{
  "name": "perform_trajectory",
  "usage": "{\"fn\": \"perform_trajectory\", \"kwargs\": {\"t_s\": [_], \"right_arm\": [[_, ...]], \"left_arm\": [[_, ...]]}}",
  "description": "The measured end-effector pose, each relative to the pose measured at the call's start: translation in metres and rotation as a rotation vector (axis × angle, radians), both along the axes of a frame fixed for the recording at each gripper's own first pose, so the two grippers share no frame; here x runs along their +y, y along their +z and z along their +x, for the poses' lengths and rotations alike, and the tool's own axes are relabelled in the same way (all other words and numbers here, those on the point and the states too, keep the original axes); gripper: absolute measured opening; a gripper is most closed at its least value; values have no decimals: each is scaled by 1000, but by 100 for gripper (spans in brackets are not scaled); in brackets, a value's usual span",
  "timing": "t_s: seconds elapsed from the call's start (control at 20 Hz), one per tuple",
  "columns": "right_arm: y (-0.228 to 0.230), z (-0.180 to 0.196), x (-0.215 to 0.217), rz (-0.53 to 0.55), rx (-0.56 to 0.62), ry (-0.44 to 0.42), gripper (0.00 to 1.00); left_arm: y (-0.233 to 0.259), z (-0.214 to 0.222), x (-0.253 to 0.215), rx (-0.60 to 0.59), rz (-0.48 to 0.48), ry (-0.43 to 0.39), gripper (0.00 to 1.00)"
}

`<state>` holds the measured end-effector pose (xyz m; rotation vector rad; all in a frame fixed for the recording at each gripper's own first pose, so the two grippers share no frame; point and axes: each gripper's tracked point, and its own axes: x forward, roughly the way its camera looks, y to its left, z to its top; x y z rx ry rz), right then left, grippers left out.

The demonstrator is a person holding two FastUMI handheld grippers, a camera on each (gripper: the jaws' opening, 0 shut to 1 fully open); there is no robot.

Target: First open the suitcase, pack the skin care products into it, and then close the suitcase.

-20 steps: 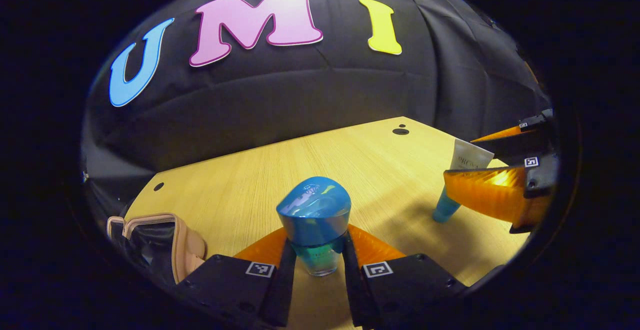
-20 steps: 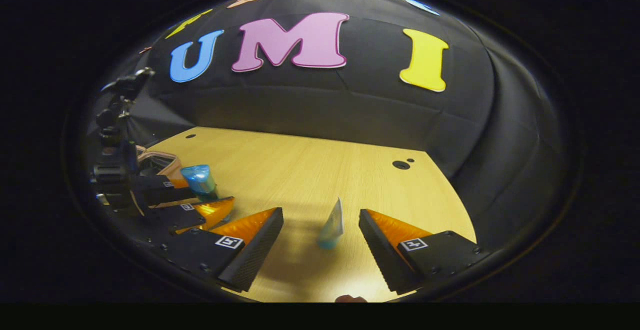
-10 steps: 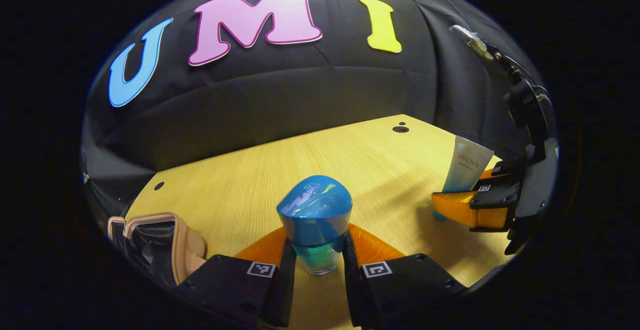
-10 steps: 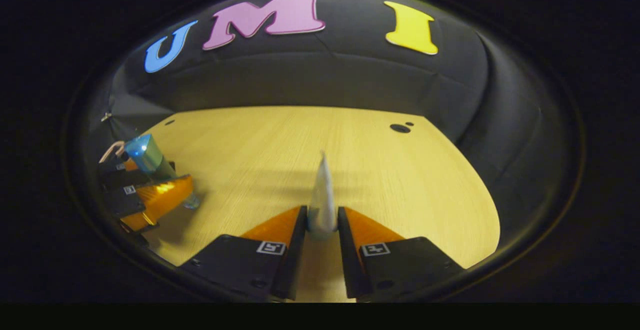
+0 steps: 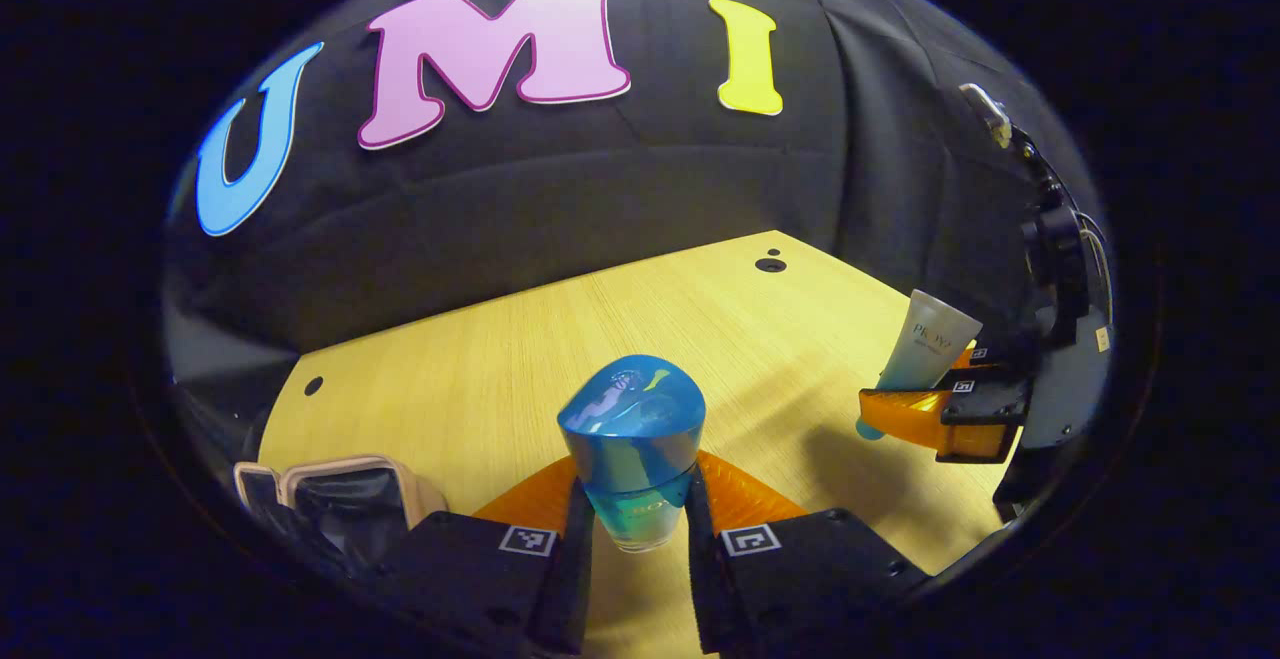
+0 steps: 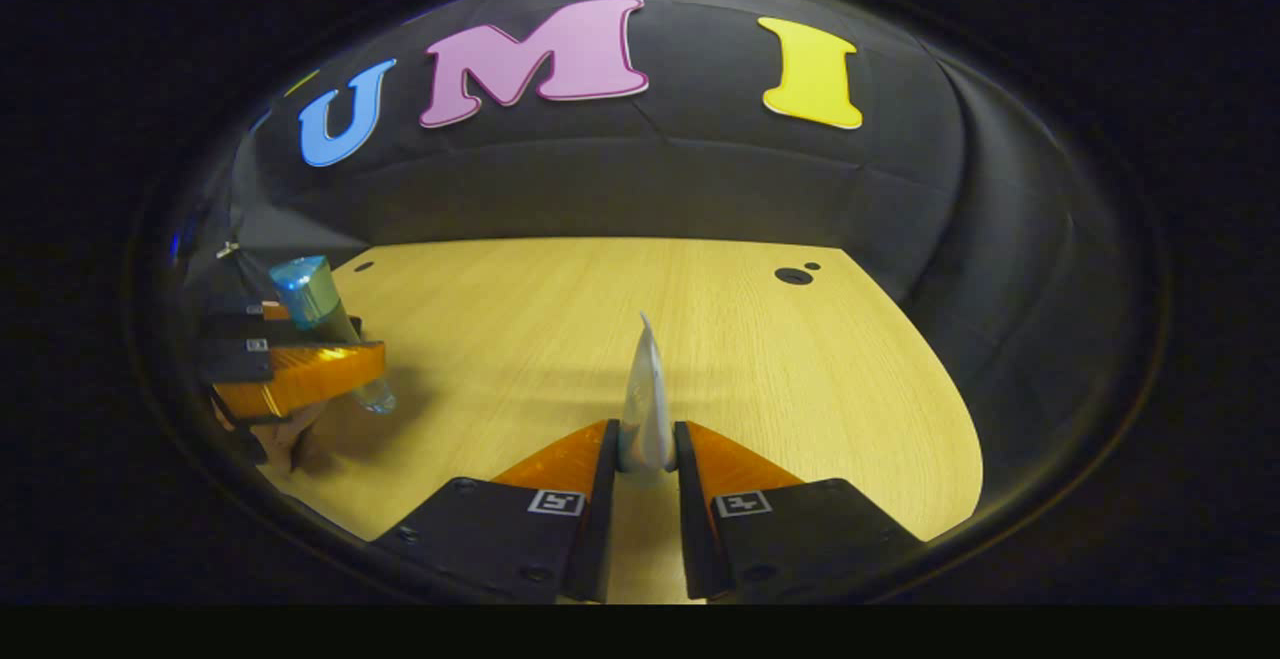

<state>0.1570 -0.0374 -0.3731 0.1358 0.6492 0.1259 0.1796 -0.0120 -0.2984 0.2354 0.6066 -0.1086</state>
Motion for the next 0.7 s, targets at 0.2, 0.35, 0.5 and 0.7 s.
{"fn": "perform_trajectory", "kwargs": {"t_s": [0.2, 0.35, 0.5, 0.7], "right_arm": [[41, -13, 28, 34, -43, 46, 32], [71, -23, 66, 90, -77, 93, 32], [96, -36, 109, 122, -100, 148, 24], [116, -54, 157, 156, -108, 210, 32]], "left_arm": [[57, -36, 51, 98, -33, 27, 44], [63, -81, 99, 272, -48, 56, 44], [34, -132, 167, 498, -25, 158, 44], [-28, -176, 225, 739, -105, 367, 44]]}}
